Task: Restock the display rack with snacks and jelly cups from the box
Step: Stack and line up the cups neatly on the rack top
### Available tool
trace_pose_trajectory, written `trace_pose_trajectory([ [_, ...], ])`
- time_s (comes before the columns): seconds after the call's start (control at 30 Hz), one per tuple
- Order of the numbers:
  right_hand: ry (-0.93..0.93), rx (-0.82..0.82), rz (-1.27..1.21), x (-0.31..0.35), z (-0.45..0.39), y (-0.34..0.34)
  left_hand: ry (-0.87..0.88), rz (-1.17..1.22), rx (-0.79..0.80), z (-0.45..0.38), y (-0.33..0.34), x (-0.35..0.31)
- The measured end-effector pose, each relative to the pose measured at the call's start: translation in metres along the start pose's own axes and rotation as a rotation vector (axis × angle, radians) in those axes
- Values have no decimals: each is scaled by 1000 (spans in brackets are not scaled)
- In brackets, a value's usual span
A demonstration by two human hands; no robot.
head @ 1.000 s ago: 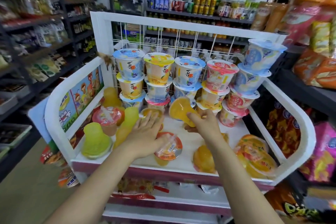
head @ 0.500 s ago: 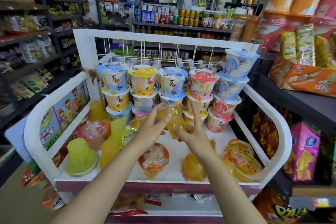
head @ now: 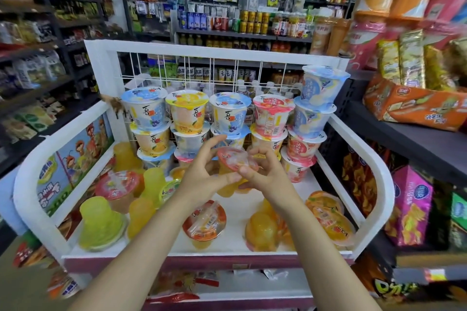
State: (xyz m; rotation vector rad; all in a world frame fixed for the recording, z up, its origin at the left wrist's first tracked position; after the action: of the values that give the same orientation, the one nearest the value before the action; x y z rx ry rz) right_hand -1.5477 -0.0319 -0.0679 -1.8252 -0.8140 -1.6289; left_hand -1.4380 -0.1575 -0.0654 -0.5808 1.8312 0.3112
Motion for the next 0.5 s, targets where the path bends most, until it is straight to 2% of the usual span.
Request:
trace_pose_trajectory([
  [0.23, 147, 44, -24, -5, -6, 8, 38, -173, 44, 0, -1, 2],
  [0.37, 156, -9, -25, -6, -10, 16, 24, -213, 78, 1, -9, 4],
  [0.43, 133, -80, 71, -7, -14, 16, 10, -333, 90, 2, -17, 5],
  [0.5, 126, -153, 226, -16, -19, 14, -12, -565, 74, 6, -32, 8],
])
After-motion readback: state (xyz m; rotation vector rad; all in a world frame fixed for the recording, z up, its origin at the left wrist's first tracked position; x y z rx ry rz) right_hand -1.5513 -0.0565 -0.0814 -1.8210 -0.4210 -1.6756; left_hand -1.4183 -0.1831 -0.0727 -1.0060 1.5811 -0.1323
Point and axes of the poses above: each hand's wrist, its own z-axis away from the middle knuckle, its own y-axis out of the palm, x = y × z, the point moved 4 cm from there along -z, towards the middle knuckle, and after that the axes turned 4 degrees about y, right-handed, at the moved point
